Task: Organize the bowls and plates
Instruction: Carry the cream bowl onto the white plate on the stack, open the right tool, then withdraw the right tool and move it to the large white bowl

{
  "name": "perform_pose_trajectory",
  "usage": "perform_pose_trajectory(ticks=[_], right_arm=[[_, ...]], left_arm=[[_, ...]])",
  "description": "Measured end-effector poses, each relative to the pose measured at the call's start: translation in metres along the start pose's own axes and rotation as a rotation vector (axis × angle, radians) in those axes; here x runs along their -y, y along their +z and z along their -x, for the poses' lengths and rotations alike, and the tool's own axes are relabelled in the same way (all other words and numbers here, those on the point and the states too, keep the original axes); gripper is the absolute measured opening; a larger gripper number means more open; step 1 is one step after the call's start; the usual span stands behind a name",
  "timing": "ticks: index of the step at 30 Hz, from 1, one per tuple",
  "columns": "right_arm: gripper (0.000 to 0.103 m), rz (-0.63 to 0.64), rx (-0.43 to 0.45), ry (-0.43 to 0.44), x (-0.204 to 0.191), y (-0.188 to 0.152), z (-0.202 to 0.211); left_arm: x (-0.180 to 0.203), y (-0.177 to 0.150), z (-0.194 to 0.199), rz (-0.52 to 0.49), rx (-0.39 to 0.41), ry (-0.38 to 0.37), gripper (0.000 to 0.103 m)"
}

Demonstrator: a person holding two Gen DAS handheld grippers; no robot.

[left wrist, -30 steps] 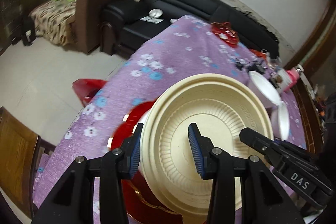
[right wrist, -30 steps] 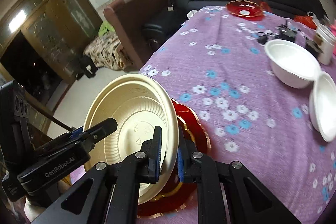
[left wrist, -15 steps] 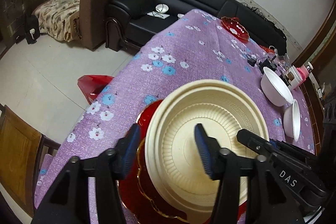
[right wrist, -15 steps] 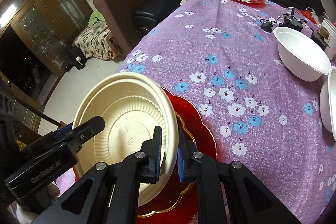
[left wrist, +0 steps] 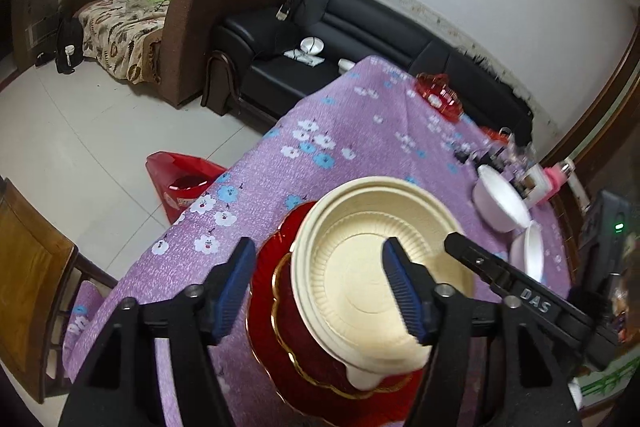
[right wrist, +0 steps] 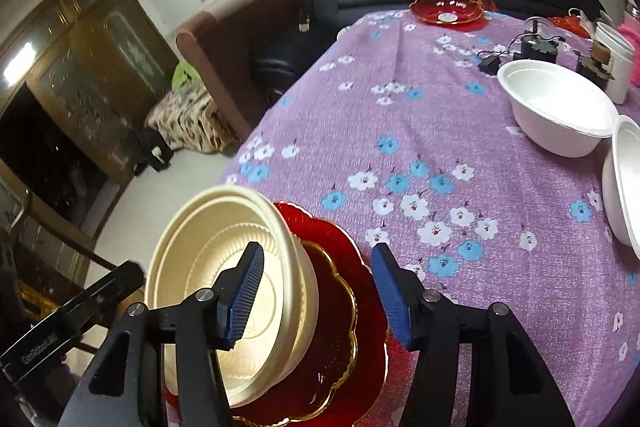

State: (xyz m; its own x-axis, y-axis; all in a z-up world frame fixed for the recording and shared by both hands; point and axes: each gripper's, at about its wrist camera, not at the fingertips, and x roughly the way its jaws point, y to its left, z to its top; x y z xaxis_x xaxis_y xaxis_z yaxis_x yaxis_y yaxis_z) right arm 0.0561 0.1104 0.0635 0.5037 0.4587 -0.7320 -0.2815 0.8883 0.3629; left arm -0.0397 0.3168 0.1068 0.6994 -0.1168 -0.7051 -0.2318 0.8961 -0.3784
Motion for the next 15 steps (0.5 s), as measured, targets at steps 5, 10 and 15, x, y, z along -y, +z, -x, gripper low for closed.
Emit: perform_pose_trajectory(ticks=[5, 10, 15], right_arm=[[0.063, -0.025, 0.021, 0.024, 0.006, -0.006, 0.013], [0.063, -0.037, 0.021, 0.037, 0.018, -0.014, 0.021], [0.063, -0.077, 0.043, 0.046, 0.043, -0.02, 0.039]], left_arm=[[0.016, -0.009, 0.021, -0.017, 0.045, -0.032, 0.079], [0.038, -0.019, 0.029, -0.048, 0.044, -0.065, 0.08], [0.046, -0.025, 0.036, -0.043, 0.047, -0.08, 0.081]])
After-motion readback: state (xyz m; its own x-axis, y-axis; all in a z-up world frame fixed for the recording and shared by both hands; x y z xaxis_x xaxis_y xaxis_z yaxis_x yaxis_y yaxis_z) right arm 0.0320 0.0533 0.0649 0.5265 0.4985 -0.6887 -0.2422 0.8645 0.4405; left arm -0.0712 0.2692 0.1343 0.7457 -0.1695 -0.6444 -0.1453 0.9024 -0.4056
